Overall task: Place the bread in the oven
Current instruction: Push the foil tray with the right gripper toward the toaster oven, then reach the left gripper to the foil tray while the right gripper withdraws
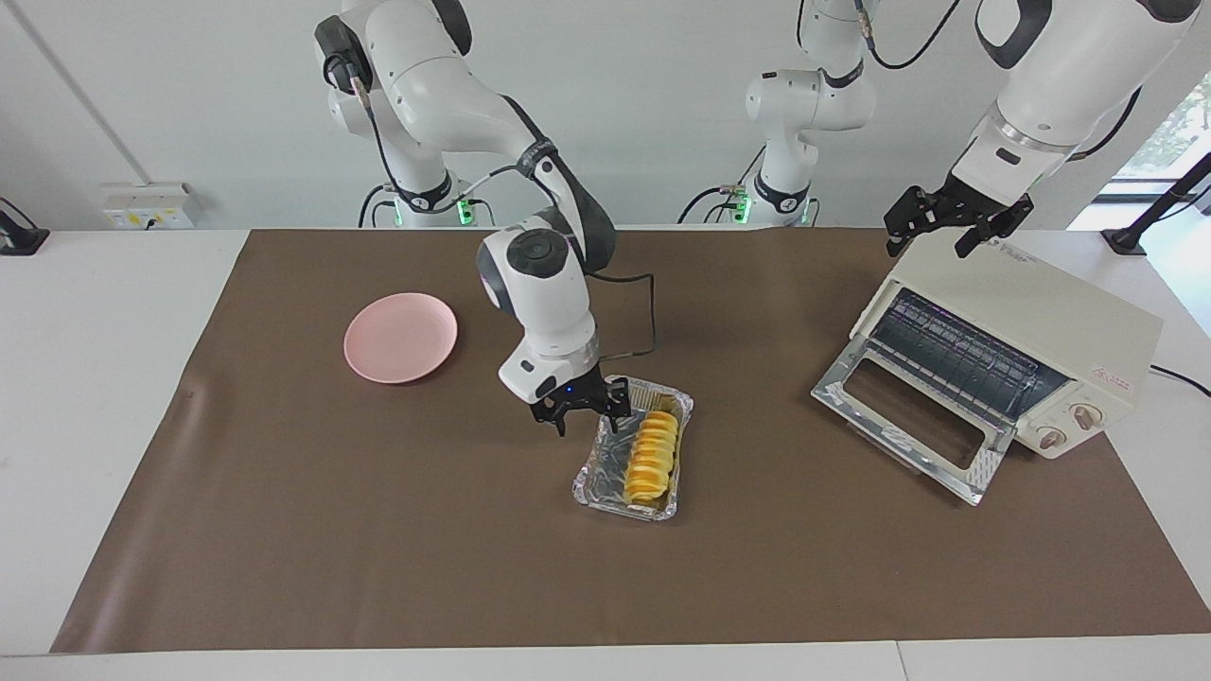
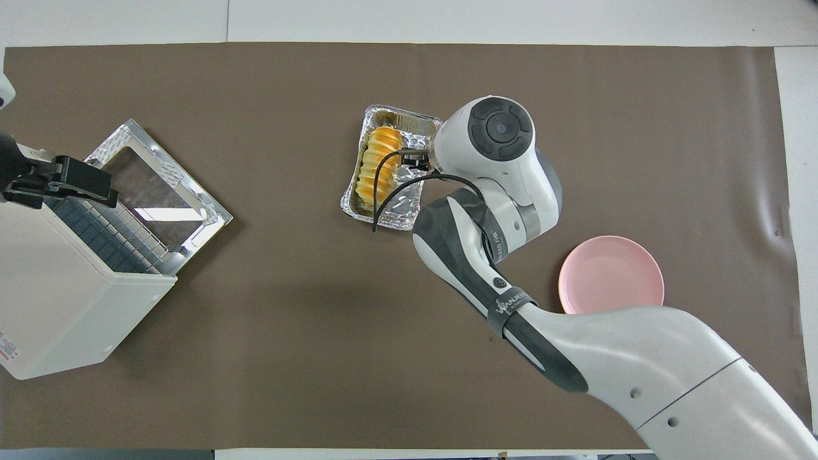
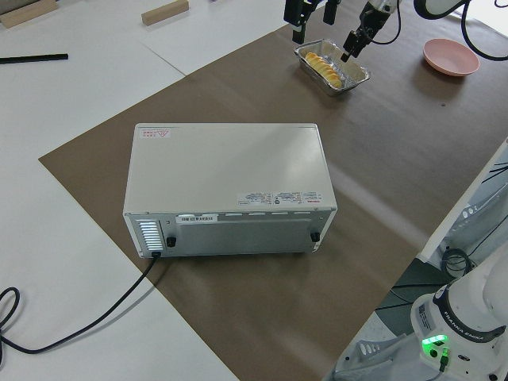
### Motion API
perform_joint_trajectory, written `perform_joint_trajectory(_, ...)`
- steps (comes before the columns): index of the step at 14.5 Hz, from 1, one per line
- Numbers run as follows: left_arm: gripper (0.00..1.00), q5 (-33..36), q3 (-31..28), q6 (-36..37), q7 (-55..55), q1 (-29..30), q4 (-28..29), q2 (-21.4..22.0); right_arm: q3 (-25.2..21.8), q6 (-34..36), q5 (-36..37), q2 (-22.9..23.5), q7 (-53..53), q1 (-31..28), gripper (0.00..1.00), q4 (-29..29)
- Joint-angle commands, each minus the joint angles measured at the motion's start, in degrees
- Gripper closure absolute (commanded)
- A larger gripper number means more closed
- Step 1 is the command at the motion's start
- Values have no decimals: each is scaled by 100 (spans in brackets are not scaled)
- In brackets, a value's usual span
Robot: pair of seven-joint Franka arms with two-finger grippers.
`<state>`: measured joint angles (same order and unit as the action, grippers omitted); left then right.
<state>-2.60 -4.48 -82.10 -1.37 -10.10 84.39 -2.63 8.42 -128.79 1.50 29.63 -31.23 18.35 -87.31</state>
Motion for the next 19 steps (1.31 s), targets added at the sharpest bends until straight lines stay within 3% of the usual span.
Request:
perform_joint_trajectory(1,0,66,0,-191,-91,-97,139,140,81,669,87,-588,352,-507,0,48)
perform_joint_trajectory(3,0,75,44,-838,-380,-141,165,105,81,1301,78,-1106,713,-823,0,-5)
perform_joint_trajectory(6,0,40,62,-1000,-478,-631,-62,-332,72,2233,87,-1966,1266,-1350,0,-206)
perform_joint_trajectory(8,0,23,44,-861,-862,-1116,-683,-1043,72,2682,78,-2609,1688,-1825,0,-497)
perform_joint_trajectory(10,0,-47,35,-519,-1276,-1511,-2129,-2270,81,3418,69,-2865,2276,-2133,0,-506)
perform_joint_trajectory(12,0,-109,-17,-578,-1838,-1933,-3057,-3196,72,4045,69,-2998,2831,-2309,0,-497)
perform_joint_trajectory(15,0,-101,9,-1560,-2349,-2609,-2702,-3349,72,4020,-9,-2946,2841,-2581,0,-453)
perform_joint_trajectory(19,0,66,-70,-2221,-2895,-3322,-2560,-4034,55,4064,-18,-2919,2903,-2723,0,-427)
